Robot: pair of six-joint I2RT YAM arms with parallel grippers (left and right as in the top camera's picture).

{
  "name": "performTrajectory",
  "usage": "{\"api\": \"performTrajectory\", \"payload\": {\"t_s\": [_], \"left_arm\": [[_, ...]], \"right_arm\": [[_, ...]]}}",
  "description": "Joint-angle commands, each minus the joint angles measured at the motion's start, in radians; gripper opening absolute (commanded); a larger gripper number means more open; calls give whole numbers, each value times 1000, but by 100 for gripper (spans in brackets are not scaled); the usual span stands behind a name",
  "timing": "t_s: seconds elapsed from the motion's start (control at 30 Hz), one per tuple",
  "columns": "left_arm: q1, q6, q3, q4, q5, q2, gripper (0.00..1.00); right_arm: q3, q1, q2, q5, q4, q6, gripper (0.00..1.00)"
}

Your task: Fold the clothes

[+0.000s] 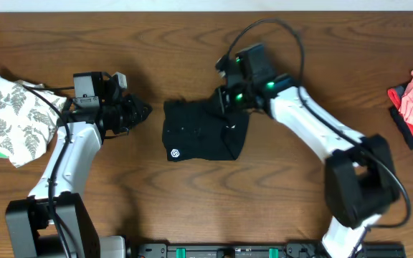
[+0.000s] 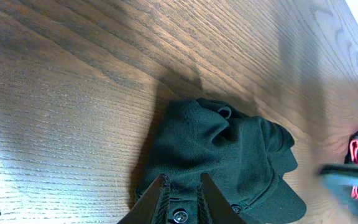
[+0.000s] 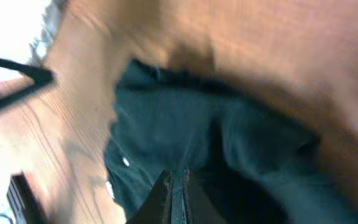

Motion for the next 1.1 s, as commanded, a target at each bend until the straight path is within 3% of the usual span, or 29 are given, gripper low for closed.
{"api": "performTrajectory", "payload": {"t_s": [0.0,0.13,0.3,0.57,0.63,0.83,0.97,1.07], "left_arm": [[3,24,7,-3,-8,9,17],[3,24,7,-3,-8,9,17],[3,24,7,-8,-6,9,17],[-14,95,8,-10,159,-5,16],[-45,130,8,-10,159,-20,11],[-195,266,8,44,134,-36,9],[-277,303,8,71,7,-29,6],[-313,325,7,103,9,4,6]], "right_arm": [[2,44,77,20,-70,5,5],[2,64,126,186,-192,5,4],[2,60,136,253,-223,3,3],[36,-2,87,176,-207,-51,2],[57,-23,52,133,-208,-79,2],[105,-49,-83,96,-208,-158,6],[106,-52,-148,219,-240,-153,10],[106,-58,-180,423,-319,-95,12]]}}
